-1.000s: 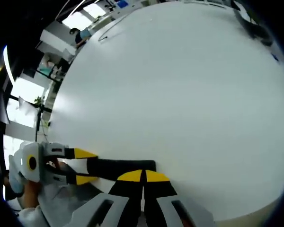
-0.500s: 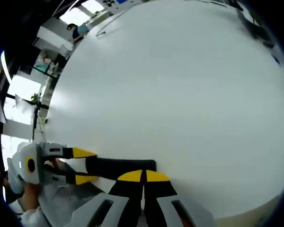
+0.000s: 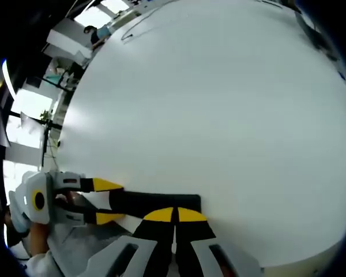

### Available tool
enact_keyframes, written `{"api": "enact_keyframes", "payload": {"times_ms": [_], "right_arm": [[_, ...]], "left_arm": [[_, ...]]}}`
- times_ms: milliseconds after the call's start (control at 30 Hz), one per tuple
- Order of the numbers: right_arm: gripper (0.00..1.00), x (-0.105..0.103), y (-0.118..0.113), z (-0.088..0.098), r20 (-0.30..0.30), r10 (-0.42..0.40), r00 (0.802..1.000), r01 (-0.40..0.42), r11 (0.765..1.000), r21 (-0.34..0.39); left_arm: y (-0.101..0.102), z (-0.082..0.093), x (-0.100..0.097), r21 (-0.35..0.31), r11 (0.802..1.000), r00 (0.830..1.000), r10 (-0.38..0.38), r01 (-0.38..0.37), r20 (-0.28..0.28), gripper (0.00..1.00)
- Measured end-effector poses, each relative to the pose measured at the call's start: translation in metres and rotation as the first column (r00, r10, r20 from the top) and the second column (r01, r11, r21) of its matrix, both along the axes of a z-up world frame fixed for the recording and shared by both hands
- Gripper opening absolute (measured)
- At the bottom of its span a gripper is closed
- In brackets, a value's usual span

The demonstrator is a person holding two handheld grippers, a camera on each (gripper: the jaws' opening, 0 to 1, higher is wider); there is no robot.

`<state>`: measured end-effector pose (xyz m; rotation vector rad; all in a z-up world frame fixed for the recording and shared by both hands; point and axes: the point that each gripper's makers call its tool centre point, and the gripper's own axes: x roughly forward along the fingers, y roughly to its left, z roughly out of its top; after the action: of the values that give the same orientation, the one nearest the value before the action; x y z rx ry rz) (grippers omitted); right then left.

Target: Press the specified remote control buttons in sequence, fully releasing each button before pressing the next.

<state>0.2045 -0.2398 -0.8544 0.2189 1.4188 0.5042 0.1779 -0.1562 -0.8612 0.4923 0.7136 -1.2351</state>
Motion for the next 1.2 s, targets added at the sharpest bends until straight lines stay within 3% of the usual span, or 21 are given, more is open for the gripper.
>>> {"api": "enact_keyframes", "payload": {"times_ms": [200, 500, 767, 833, 900, 1033, 1200], "right_arm": [[0.0, 0.001, -0.001, -0.001, 0.013, 0.034, 0.999, -0.034, 0.999, -0.012], [0.0, 0.001, -0.002, -0.002, -0.028, 0.076, 0.997, -0.077, 0.996, -0.04], [0.0, 0.001, -0.004, -0.002, -0.017, 0.0, 1.0, 0.0, 1.0, -0.004], [0.0, 0.001, -0.003, -0.001, -0.023, -0.023, 0.999, 0.024, 0.999, 0.042], [0.0, 0.001, -0.002, 0.0, -0.061, -0.097, 0.993, 0.102, 0.991, 0.084], [0.0, -0.001, 0.006, 0.005, -0.12, -0.145, 0.982, 0.164, 0.973, 0.165], [0.0, 0.0, 0.011, 0.004, -0.083, -0.087, 0.993, 0.097, 0.988, 0.124]], "left_arm": [[0.0, 0.0, 0.001, 0.005, 1.0, 1.0, 0.004, -0.004, -0.006, 0.24], [-0.001, 0.0, 0.001, 0.004, 1.0, 1.0, 0.0, 0.0, -0.003, 0.23], [-0.001, 0.0, 0.001, 0.004, 1.0, 1.0, 0.002, -0.002, -0.009, 0.23], [-0.001, 0.0, 0.001, 0.006, 1.0, 1.0, 0.003, -0.003, -0.011, 0.23], [0.0, -0.001, 0.001, 0.01, 1.0, 1.0, -0.007, 0.007, -0.004, 0.23], [0.0, -0.001, 0.001, 0.003, 1.0, 1.0, -0.005, 0.005, -0.005, 0.23], [0.0, -0.001, 0.001, 0.002, 1.0, 1.0, -0.004, 0.004, -0.004, 0.23]]}}
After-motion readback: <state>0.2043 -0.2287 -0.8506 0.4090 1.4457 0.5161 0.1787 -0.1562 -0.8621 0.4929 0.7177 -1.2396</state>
